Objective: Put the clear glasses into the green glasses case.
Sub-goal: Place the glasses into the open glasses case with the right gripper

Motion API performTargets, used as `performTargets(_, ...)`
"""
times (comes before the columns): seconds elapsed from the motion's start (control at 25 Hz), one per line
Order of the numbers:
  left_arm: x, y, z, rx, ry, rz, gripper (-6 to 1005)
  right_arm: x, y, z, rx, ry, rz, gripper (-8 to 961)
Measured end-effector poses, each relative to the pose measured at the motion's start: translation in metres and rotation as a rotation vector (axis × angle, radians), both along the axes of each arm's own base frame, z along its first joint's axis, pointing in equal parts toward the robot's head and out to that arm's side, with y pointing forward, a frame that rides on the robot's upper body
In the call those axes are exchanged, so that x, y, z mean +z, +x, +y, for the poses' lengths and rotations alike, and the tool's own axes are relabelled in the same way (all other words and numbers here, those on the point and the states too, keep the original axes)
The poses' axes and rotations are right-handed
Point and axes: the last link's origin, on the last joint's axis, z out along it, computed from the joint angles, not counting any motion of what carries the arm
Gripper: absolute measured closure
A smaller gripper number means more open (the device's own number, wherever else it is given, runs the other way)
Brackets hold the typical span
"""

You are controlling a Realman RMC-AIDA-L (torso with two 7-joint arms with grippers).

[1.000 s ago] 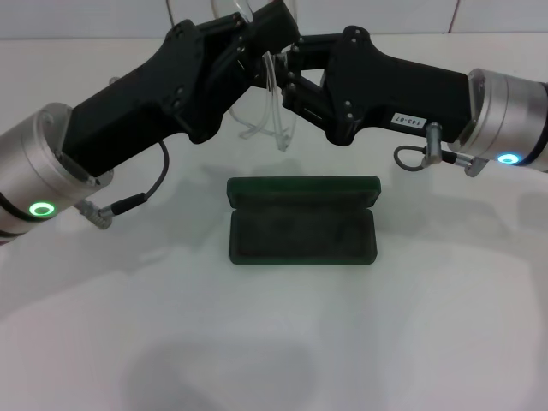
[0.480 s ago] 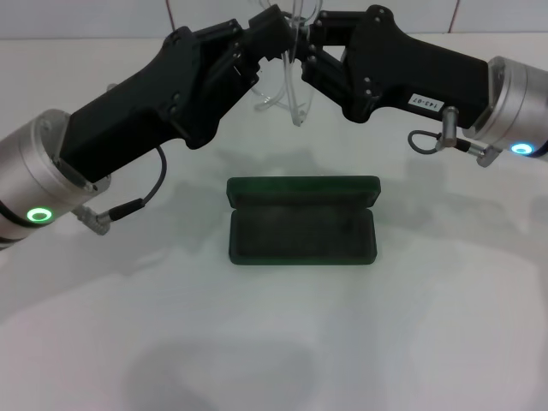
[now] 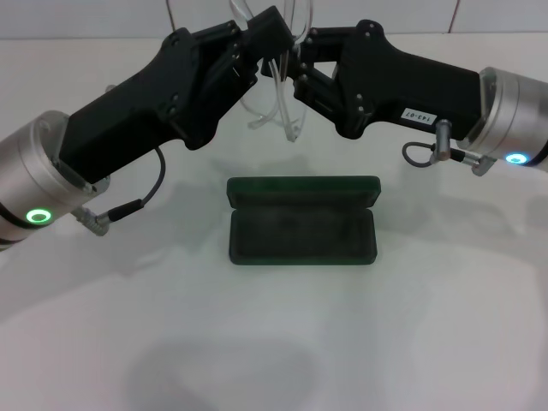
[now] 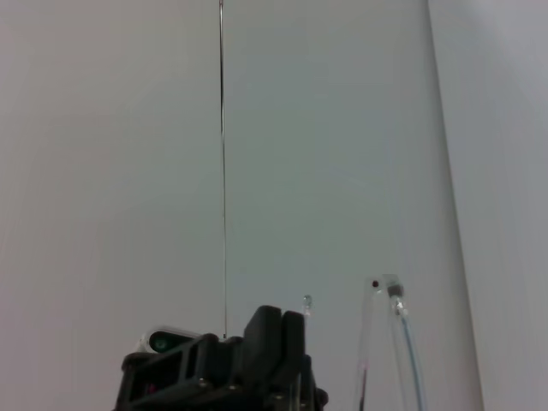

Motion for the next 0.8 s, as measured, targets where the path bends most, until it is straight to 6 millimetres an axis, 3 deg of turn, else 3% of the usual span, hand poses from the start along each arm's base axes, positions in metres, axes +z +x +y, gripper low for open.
performTargets(0.8,-0.0011,-0.0032,0.0005,0.018,0.016,-0.004,964,-0.0086,-0.0056,-0.0054,0.034,-0.031,-0.028,840)
